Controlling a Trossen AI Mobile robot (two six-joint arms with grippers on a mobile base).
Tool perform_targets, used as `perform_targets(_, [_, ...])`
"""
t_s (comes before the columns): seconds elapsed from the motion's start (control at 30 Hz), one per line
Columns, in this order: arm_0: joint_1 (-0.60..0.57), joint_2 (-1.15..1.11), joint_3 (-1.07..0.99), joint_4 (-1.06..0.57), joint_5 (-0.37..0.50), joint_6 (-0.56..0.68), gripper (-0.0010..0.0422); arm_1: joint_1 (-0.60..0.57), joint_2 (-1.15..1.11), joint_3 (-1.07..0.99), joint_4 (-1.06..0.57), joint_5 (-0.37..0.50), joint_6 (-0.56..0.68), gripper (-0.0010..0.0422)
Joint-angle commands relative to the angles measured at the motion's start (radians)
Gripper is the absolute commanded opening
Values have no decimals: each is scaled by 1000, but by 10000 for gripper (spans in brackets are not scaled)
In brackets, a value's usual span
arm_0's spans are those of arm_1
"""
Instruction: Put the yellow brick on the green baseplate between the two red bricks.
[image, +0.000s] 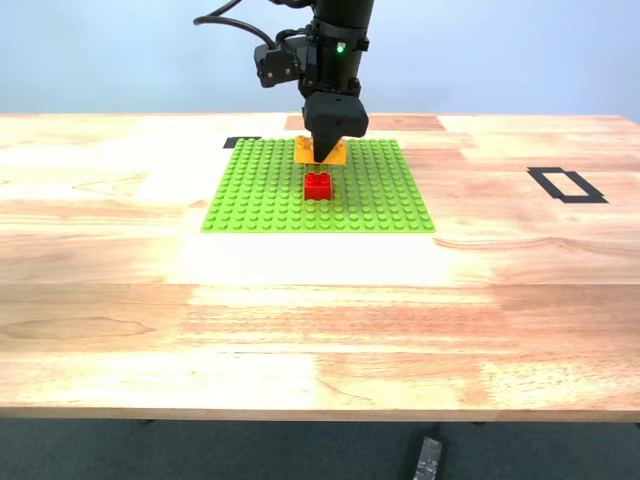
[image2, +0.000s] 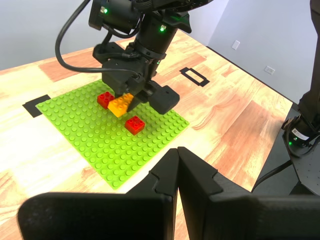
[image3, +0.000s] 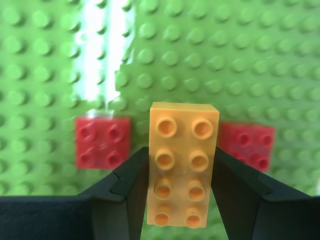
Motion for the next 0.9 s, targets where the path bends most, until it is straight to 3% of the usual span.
perform_targets(0.03, [0,0,0,0,0,2,0,-1,-2,-6,11,-6,-3,90])
perform_targets(0.9, [-5,0,0,0,1,2,0,-7,1,-111,105,-18,31,93])
